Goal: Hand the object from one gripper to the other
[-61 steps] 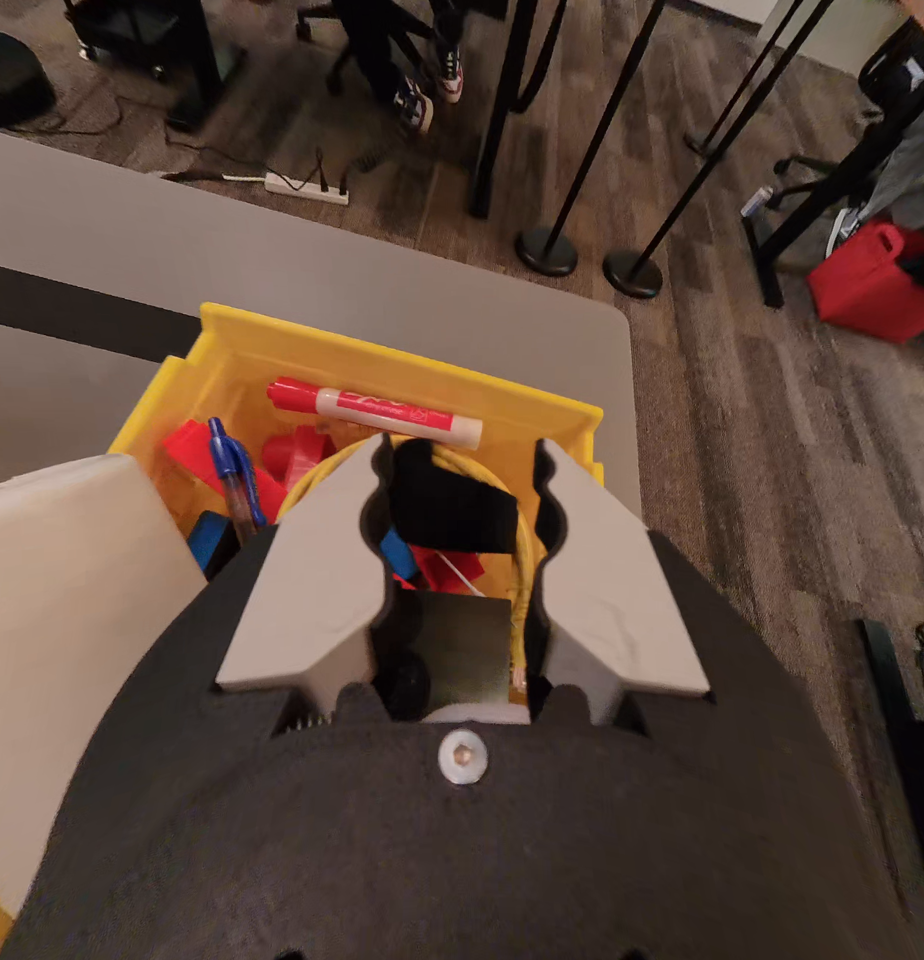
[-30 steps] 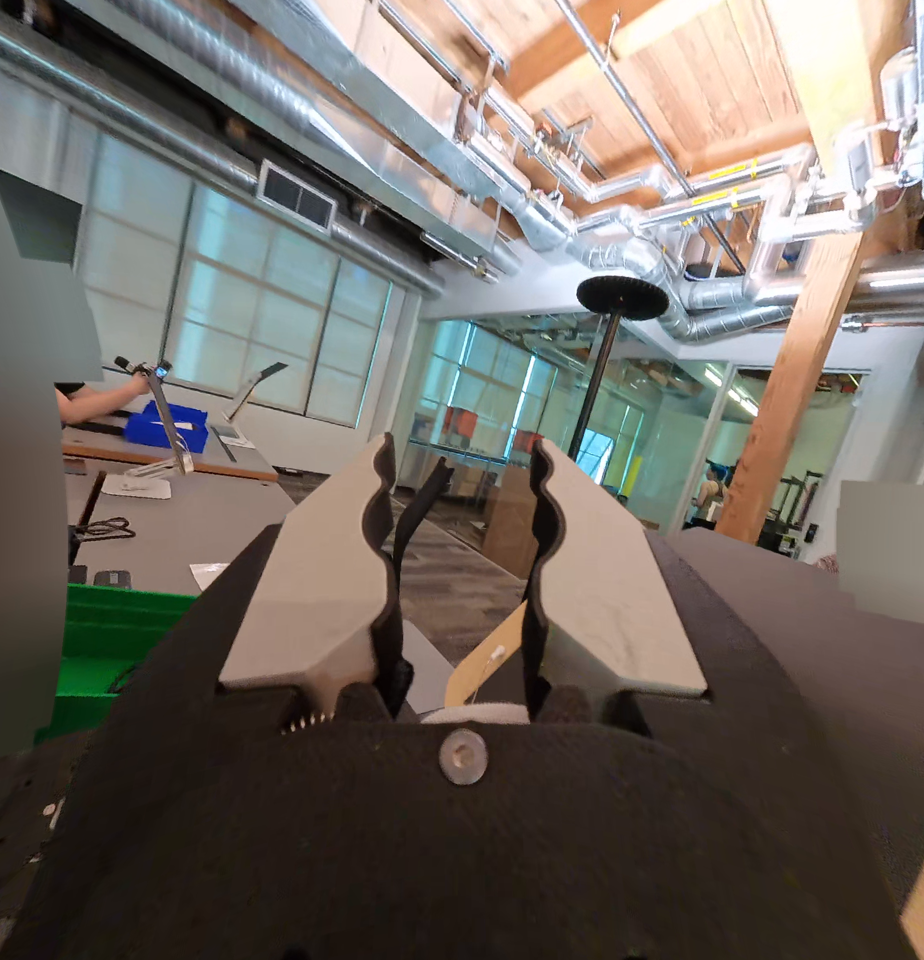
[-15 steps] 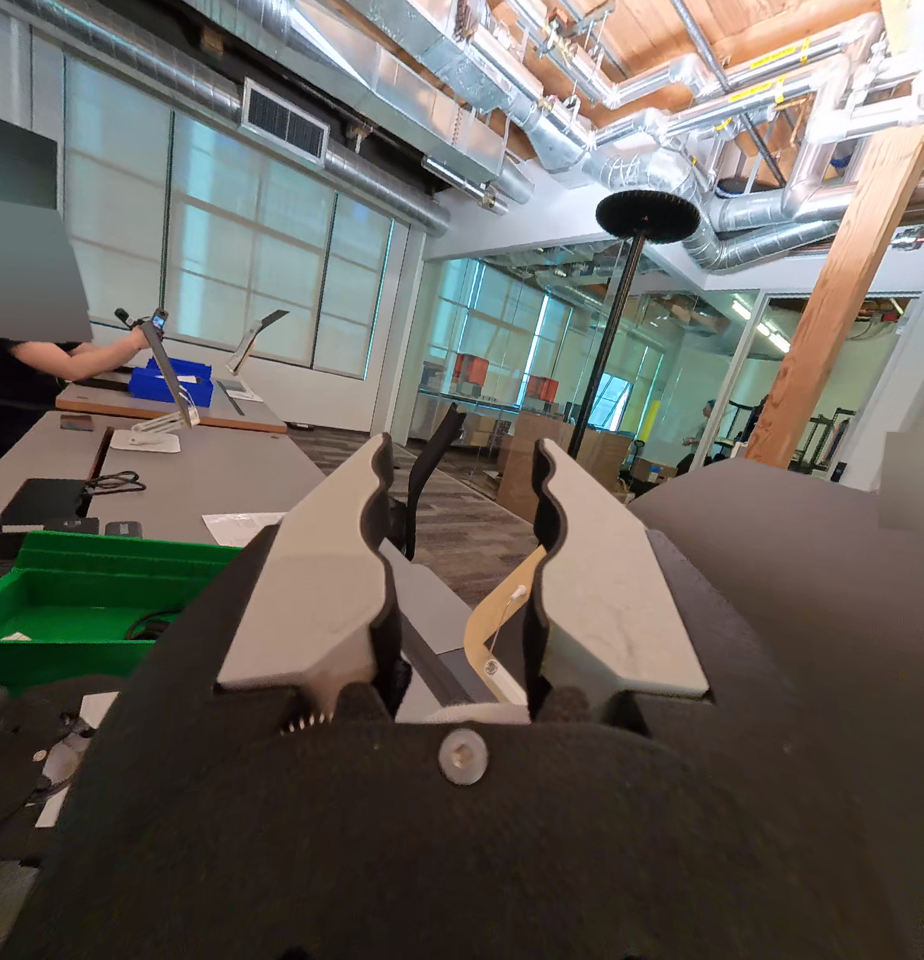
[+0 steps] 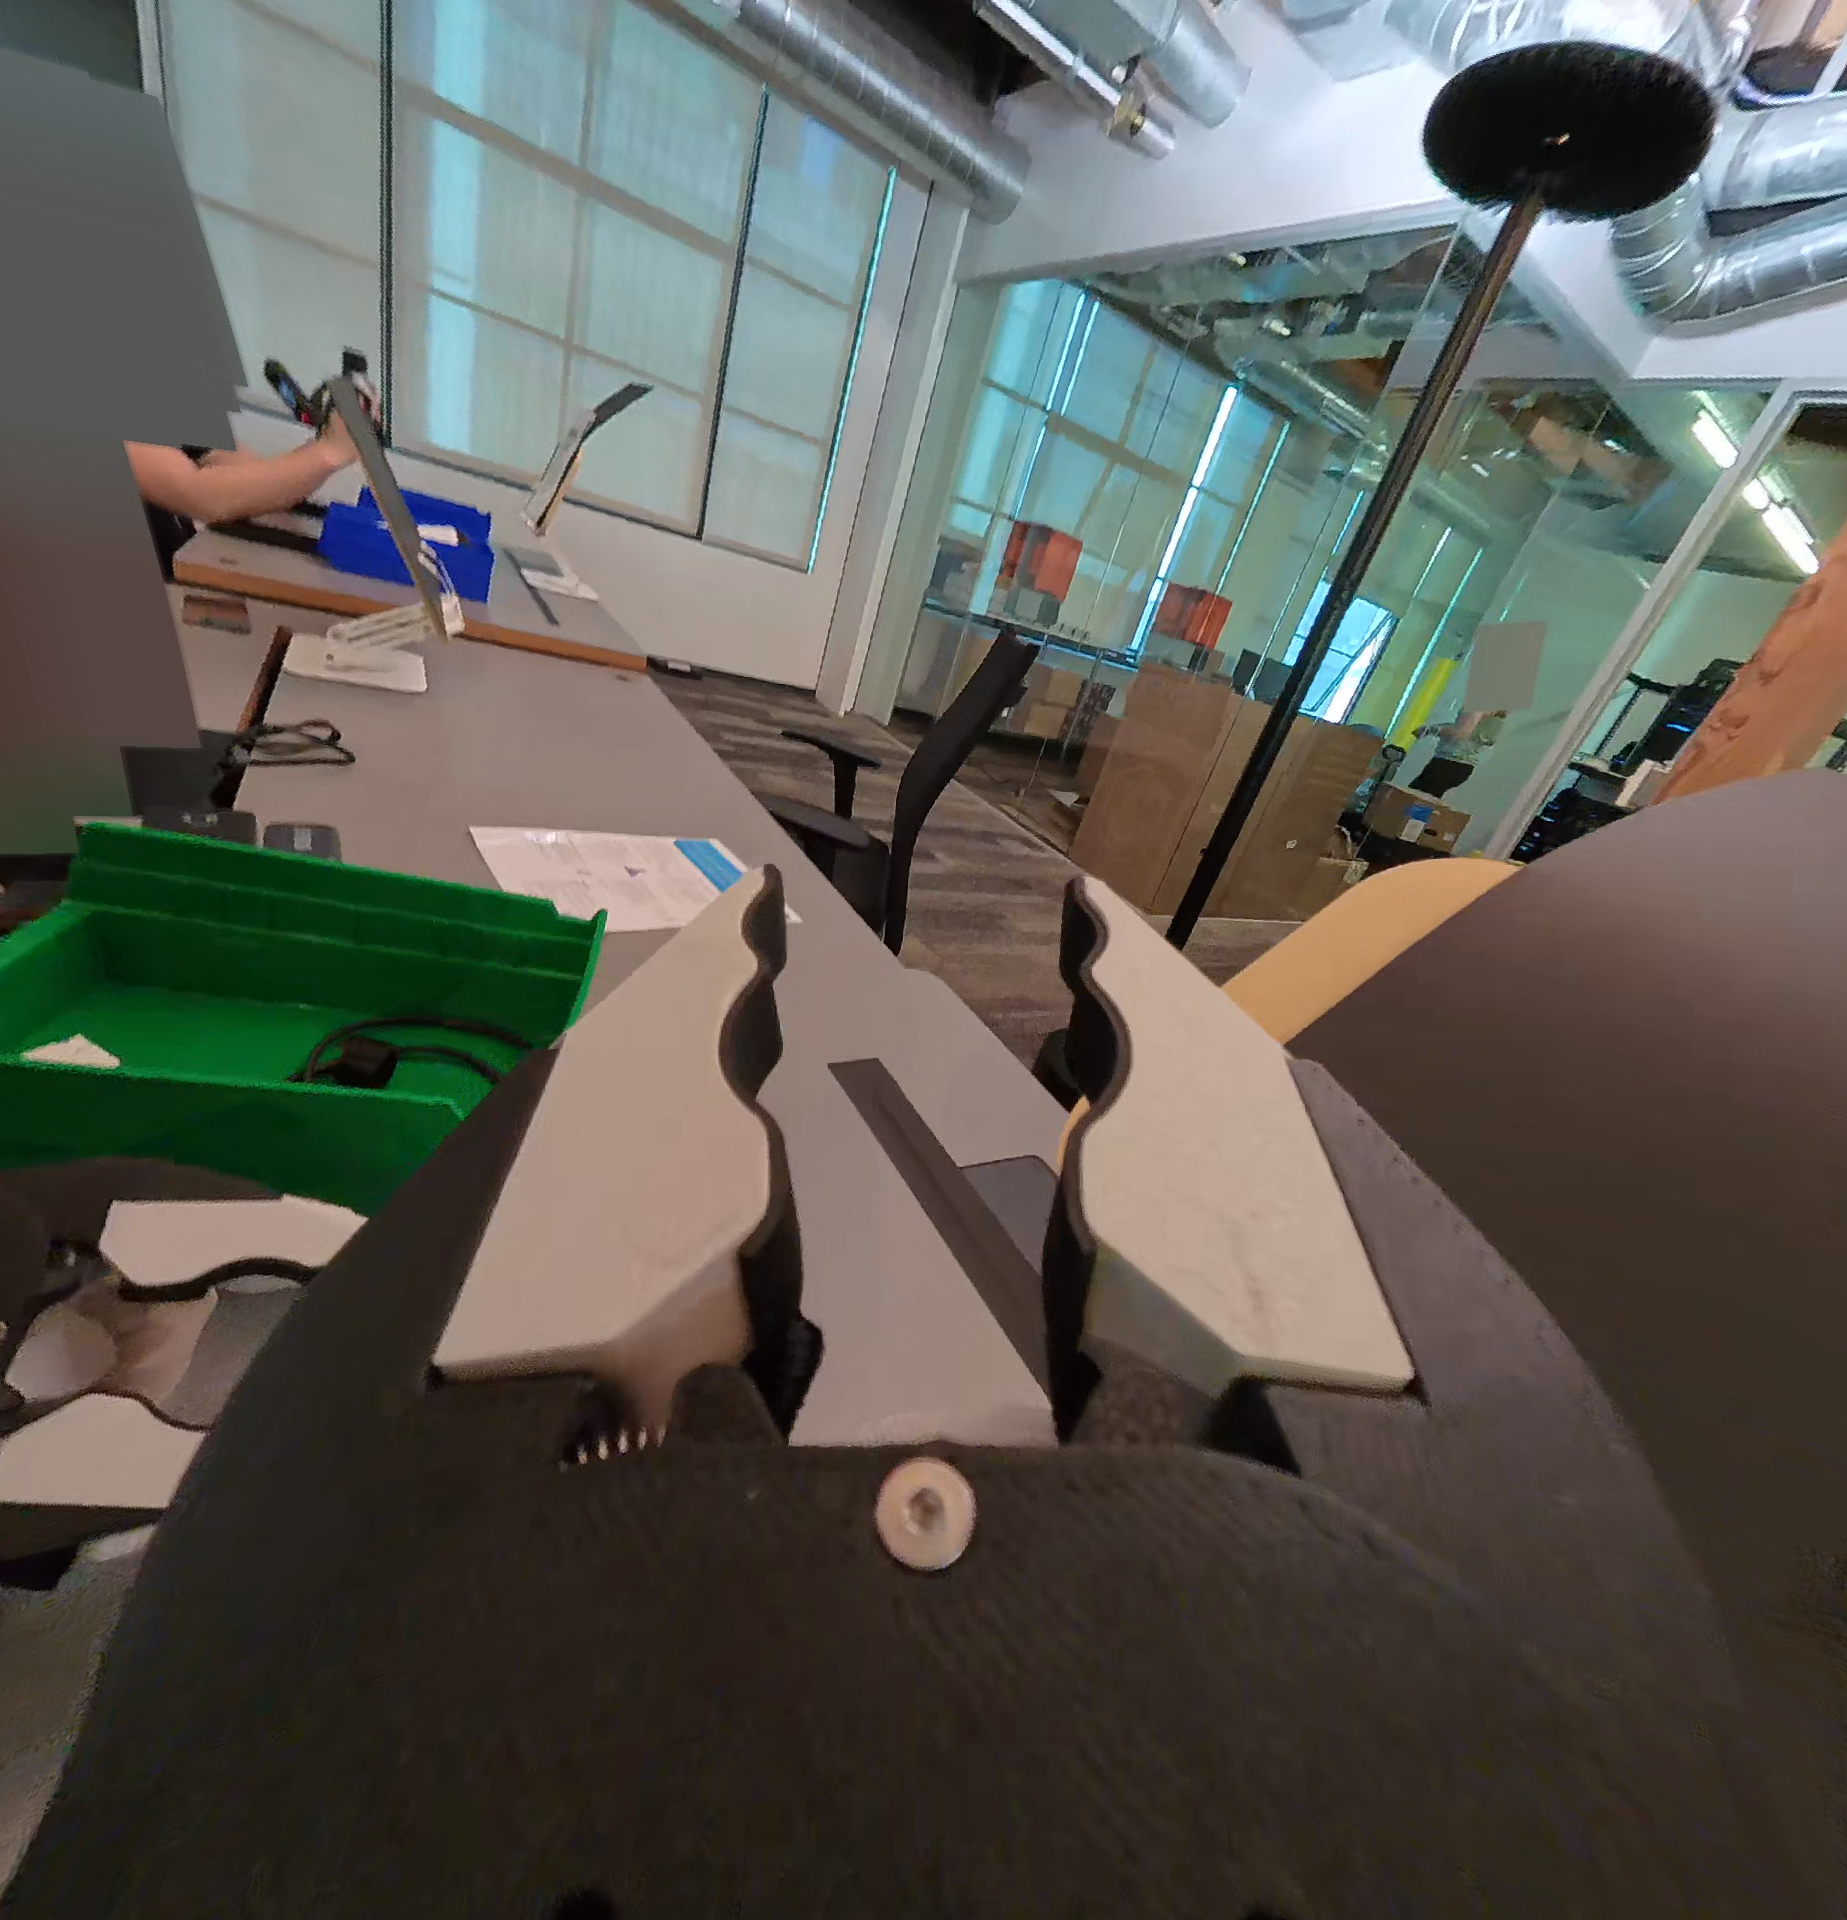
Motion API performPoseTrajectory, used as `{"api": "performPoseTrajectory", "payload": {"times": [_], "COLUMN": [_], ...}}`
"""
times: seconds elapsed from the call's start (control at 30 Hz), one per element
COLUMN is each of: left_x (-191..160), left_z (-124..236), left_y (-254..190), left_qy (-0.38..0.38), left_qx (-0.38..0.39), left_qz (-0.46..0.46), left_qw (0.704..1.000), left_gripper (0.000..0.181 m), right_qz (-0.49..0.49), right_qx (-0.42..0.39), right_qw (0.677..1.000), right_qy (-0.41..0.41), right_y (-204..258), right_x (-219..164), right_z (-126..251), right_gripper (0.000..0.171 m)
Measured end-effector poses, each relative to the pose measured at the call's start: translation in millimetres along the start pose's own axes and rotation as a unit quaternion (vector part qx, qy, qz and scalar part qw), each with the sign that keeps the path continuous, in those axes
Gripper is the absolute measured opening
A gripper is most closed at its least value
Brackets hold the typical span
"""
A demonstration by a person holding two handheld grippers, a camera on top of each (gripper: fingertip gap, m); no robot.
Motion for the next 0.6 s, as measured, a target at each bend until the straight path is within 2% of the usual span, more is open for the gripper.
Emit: {"api": "performPoseTrajectory", "payload": {"times": [0.4,0.6], "left_x": [9.0,15.3], "left_z": [4.0,7.6], "left_y": [3.4,7.9], "left_qy": [-0.031,-0.044], "left_qx": [-0.026,-0.022], "left_qz": [0.054,0.062], "left_qw": [0.998,0.997], "left_gripper": [0.051,0.05], "right_qz": [0.039,0.021], "right_qx": [0.012,0.023], "right_qw": [0.998,0.996], "right_qy": [0.055,0.08], "right_y": [20.8,26.8], "right_x": [-60.5,-88.0], "right_z": [-34.9,-47.1], "right_gripper": [0.05,0.05]}}
Point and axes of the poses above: each gripper's, where its closed fingertips meet, z back along the fingers, x out of its top, y = z × x across the jaws, the point moved 2 cm from there along z, back along the fingers, and after that the axes turned 4 degrees about -z, right-handed, at the moved point
